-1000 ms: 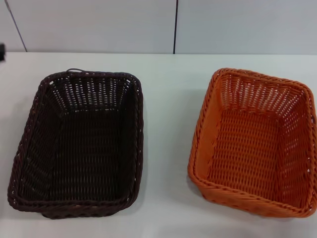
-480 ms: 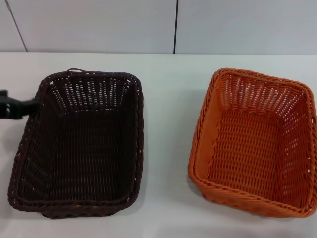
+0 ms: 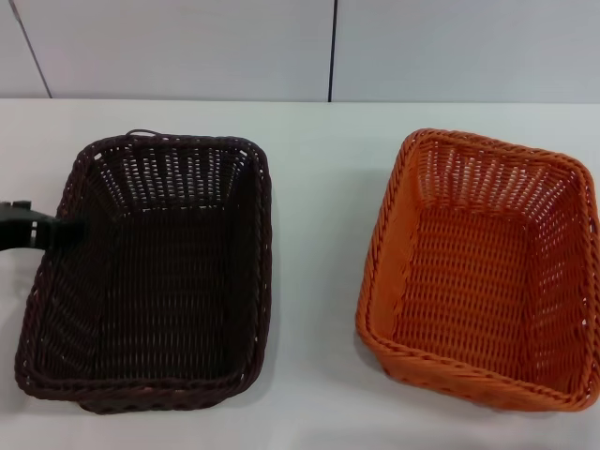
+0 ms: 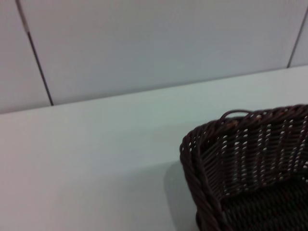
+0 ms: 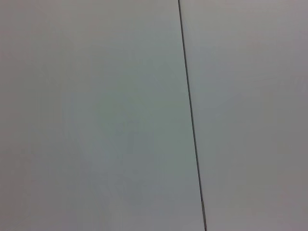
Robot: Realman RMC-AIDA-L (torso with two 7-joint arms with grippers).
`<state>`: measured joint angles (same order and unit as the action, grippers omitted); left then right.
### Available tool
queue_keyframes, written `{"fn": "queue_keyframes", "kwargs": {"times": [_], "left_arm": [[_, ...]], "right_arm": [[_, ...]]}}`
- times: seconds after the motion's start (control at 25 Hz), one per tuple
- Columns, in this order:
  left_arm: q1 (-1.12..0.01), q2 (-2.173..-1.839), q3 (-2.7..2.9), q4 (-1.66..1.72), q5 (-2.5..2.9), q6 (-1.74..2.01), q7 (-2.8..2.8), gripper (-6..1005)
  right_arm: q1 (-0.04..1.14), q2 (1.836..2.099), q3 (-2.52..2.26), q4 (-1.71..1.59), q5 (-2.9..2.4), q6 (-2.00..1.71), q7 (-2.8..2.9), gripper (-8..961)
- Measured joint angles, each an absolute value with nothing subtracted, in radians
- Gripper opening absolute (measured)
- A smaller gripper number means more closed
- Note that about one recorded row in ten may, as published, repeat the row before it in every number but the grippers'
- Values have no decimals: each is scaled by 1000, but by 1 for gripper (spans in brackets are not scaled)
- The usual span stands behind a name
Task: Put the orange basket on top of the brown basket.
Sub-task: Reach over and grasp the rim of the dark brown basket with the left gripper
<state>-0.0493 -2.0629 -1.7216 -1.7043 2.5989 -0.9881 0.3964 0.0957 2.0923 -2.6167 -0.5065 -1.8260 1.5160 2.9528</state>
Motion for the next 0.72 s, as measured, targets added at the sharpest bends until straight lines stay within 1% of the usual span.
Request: {"fn": "queue_keyframes", "kwargs": {"times": [0.72], "left_arm": [[-116, -2065, -1690, -1596, 2622, -990, 362, 689]], "right_arm": [[106, 2092, -2611, -506, -1826, 1517, 2953, 776]]}}
